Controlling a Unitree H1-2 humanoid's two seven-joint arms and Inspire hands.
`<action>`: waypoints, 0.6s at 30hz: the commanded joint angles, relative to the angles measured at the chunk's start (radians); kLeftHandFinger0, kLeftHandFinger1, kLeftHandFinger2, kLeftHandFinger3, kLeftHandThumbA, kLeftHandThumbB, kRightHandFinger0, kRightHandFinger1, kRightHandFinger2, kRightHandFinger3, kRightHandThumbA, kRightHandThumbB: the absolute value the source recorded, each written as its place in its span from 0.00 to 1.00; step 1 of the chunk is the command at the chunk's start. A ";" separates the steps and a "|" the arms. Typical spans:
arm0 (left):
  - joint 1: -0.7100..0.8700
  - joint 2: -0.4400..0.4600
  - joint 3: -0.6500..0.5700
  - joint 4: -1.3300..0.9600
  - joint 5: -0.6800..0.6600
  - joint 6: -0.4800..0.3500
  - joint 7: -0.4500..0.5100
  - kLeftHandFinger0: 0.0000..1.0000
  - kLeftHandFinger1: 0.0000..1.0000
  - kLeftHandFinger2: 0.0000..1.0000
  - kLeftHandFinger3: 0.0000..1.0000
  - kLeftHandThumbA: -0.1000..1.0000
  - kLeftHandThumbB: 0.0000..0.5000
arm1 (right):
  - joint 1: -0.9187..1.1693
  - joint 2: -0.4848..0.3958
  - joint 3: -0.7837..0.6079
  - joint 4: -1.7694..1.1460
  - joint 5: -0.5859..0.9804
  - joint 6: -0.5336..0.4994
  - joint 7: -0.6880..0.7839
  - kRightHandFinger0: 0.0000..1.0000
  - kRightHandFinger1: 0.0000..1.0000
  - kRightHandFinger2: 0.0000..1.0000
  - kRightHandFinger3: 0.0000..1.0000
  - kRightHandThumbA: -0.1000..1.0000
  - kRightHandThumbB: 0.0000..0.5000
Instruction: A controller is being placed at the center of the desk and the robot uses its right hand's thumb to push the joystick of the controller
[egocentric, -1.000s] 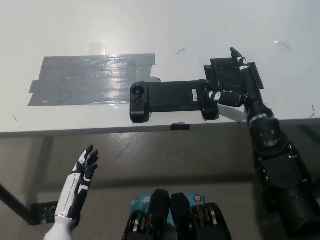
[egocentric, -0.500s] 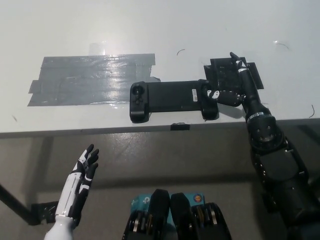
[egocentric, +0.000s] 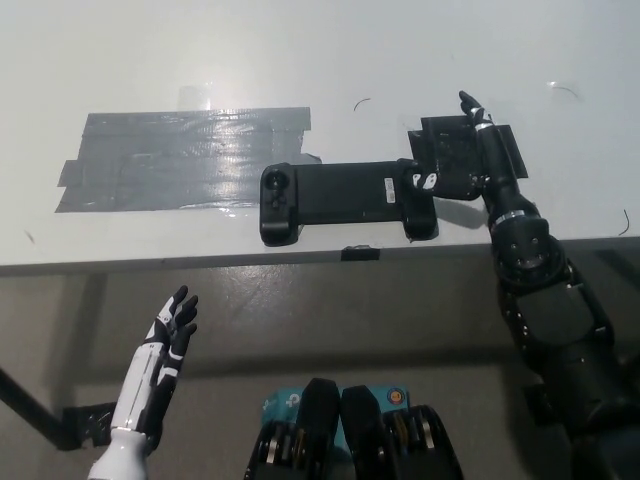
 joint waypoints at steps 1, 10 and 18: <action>-0.015 0.001 0.001 -0.034 0.007 -0.018 0.004 1.00 1.00 1.00 1.00 0.95 0.08 | -0.085 -0.005 -0.003 0.003 0.010 -0.025 -0.030 1.00 1.00 1.00 1.00 1.00 0.45; -0.017 0.004 0.002 -0.028 0.010 -0.030 0.004 1.00 1.00 1.00 1.00 0.95 0.06 | -0.113 -0.002 0.003 0.043 -0.008 -0.012 -0.075 1.00 1.00 1.00 1.00 0.01 0.00; -0.020 0.002 0.005 -0.032 0.006 -0.020 0.004 1.00 1.00 1.00 1.00 0.96 0.07 | -0.101 -0.007 0.014 0.045 -0.007 -0.028 -0.084 1.00 1.00 1.00 1.00 0.00 0.00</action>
